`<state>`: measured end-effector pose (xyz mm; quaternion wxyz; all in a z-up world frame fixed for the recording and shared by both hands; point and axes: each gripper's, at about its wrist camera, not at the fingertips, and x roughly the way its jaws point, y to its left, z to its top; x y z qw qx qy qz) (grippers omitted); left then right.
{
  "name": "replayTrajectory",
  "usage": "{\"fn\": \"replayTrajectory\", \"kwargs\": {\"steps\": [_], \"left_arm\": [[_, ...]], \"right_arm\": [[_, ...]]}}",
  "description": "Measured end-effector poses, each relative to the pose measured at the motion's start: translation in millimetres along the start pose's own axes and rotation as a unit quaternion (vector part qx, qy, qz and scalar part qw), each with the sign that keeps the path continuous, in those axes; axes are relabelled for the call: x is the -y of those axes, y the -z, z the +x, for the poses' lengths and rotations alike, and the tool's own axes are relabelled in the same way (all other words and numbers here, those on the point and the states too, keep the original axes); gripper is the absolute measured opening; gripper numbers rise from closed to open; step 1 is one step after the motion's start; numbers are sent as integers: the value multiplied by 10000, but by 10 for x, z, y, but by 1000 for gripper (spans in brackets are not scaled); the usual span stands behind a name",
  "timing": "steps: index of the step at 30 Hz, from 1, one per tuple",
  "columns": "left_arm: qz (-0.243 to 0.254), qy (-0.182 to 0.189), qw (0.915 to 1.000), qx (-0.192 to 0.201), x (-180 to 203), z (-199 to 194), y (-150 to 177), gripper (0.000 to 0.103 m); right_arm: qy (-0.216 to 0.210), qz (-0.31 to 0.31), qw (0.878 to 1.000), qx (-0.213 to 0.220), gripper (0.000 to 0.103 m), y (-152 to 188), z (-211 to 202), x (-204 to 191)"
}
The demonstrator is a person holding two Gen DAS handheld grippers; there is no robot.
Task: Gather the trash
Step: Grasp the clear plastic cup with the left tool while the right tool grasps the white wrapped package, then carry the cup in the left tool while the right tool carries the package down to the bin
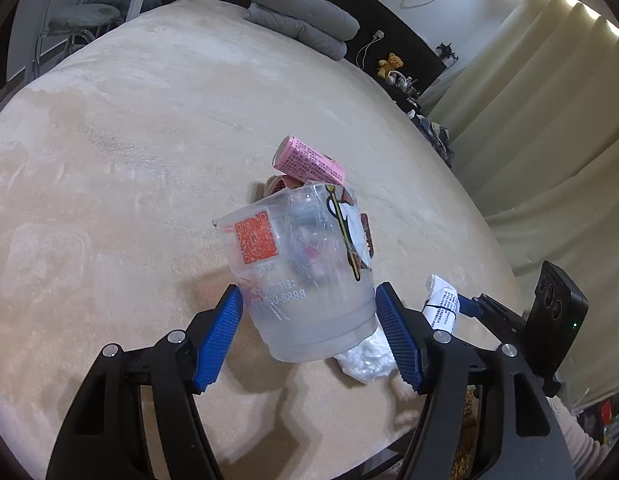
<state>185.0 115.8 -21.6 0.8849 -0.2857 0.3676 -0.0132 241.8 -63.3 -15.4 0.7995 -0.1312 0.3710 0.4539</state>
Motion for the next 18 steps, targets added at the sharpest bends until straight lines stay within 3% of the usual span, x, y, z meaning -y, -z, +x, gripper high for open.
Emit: {"fn": "replayTrajectory", "kwargs": {"steps": [5, 18], "left_arm": [[-36, 196, 9997, 140, 51, -148, 196, 67], [316, 266, 9989, 212, 272, -355, 714, 67]], "right_arm": [[12, 139, 9998, 133, 75, 114, -171, -70], [-33, 220, 9994, 268, 75, 471, -476, -384]]}}
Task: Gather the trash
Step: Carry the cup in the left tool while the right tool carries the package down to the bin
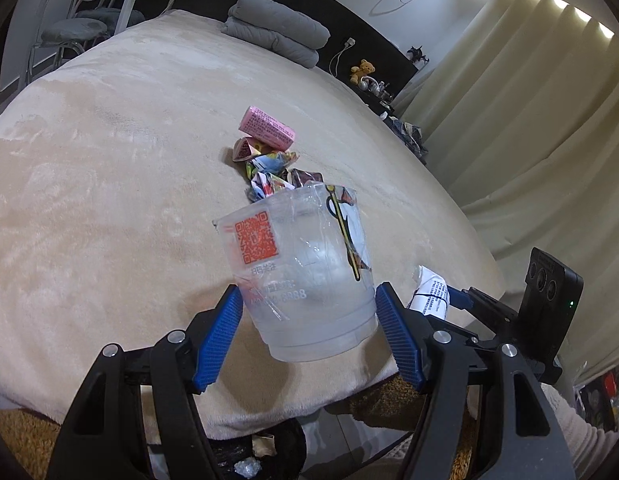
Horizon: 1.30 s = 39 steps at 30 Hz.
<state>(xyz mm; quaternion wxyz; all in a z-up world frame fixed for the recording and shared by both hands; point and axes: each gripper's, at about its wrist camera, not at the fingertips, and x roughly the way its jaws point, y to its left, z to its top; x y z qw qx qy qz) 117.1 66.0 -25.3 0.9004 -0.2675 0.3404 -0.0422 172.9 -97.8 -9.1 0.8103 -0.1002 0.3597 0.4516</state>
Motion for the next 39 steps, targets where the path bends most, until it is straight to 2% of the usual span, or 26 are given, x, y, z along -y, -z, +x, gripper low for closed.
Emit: {"fn": "replayTrajectory", "kwargs": {"steps": [16, 25, 39], "left_arm": [[214, 165, 9996, 21, 256, -237, 575, 67], [217, 179, 9996, -50, 312, -299, 772, 67], [188, 146, 9984, -522, 355, -177, 1075, 67]], "right_arm": [[-97, 171, 9997, 152, 75, 331, -300, -287], [-197, 382, 9988, 227, 75, 463, -421, -345], [-32, 976, 9947, -317, 75, 734, -333, -366]]}}
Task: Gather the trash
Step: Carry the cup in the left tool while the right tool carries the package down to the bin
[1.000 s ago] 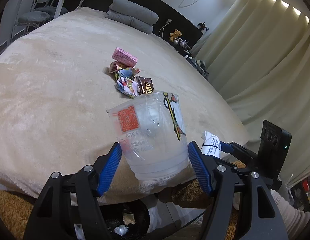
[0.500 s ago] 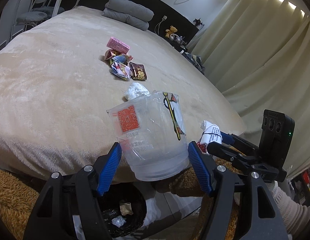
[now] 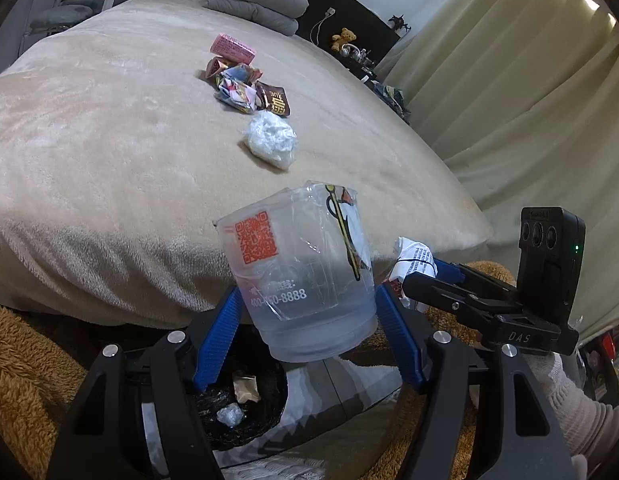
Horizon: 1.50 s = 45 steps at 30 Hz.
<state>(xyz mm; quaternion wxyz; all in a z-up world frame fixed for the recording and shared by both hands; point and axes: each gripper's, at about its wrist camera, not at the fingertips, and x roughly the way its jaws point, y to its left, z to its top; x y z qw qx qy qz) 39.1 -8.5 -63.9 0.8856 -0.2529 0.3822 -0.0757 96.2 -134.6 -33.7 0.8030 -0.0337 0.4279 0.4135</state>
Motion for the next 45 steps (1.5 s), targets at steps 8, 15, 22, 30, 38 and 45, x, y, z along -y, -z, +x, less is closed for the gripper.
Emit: {"fn": "replayTrajectory", "kwargs": {"steps": [8, 15, 22, 30, 38, 45], "left_arm": [[107, -103, 9988, -457, 102, 182, 197, 67], [-68, -297, 9967, -750, 70, 258, 306, 67], [-143, -599, 9910, -1191, 3, 427, 377, 67], [-289, -975, 9790, -1766, -125, 660, 453, 67], [-416, -1201, 9659, -2256, -209, 874, 532, 68], [-398, -1379, 9552, -2587, -242, 974, 597, 68]], "right_arm": [[36, 574, 9973, -463, 75, 128, 175, 84], [-20, 1378, 9855, -991, 75, 279, 360, 256], [136, 1648, 9762, -1402, 75, 397, 552, 278], [163, 2003, 9606, -1921, 75, 507, 851, 327], [190, 2282, 9471, -2247, 75, 608, 1026, 415], [196, 2316, 9408, -2467, 75, 663, 1121, 427]]}}
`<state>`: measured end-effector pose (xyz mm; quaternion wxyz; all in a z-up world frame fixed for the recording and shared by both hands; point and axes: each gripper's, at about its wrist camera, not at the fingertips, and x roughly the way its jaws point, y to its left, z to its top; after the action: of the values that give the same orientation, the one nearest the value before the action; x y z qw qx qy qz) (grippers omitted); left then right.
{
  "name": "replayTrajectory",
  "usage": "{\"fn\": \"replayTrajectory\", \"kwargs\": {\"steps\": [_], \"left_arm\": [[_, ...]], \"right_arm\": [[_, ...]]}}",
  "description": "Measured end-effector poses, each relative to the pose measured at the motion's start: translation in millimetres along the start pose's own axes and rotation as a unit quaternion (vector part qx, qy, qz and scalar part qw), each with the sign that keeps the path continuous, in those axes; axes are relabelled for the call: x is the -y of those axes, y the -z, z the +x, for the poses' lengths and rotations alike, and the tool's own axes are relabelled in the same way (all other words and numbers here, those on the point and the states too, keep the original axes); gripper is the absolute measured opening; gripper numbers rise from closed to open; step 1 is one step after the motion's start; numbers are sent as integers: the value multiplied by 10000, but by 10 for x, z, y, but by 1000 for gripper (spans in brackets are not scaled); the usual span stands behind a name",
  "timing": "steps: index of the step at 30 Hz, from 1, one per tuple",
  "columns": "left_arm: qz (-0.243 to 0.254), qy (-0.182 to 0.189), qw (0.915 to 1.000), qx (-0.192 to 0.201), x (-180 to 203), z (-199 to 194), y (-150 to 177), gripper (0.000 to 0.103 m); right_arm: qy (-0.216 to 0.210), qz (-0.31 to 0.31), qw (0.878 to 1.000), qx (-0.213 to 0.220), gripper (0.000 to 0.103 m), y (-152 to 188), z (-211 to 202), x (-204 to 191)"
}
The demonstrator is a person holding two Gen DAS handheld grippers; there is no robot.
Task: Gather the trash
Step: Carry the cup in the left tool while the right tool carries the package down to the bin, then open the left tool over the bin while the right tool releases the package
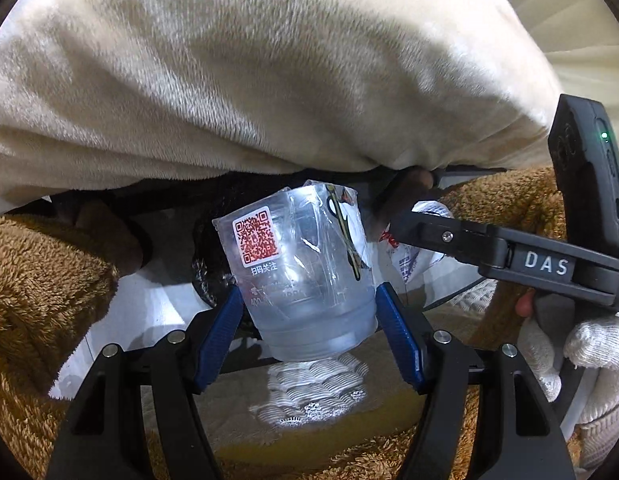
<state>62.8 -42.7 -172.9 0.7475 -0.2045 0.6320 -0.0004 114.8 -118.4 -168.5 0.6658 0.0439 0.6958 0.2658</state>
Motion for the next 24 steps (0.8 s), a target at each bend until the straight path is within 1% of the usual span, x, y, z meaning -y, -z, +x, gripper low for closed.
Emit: {"fn": "replayTrajectory", "kwargs": {"steps": [10, 11, 12, 14, 16, 24], "left_arm": [[-59, -136, 9995, -274, -32, 97, -2, 69], [-100, -125, 9993, -346, -45, 108, -14, 70], [-159, -162, 9989, -401, -66, 124, -16, 70], [-209, -202, 9989, -378, -90, 117, -24, 73], [-234, -159, 9990, -343, -101, 111, -21, 79], [-259, -153, 9990, -317, -112, 125, -4, 79]], "right_arm": [[42, 14, 10000, -77, 75, -7, 39, -9], [51, 24, 10000, -80, 76, -6, 39, -5], [43, 46, 9999, -87, 80, -5, 40, 2], [52, 108, 9999, -87, 85, -4, 40, 26], [38, 171, 9998, -102, 85, 2, 46, 50], [8, 98, 9999, -98, 85, 21, 37, 21]]}}
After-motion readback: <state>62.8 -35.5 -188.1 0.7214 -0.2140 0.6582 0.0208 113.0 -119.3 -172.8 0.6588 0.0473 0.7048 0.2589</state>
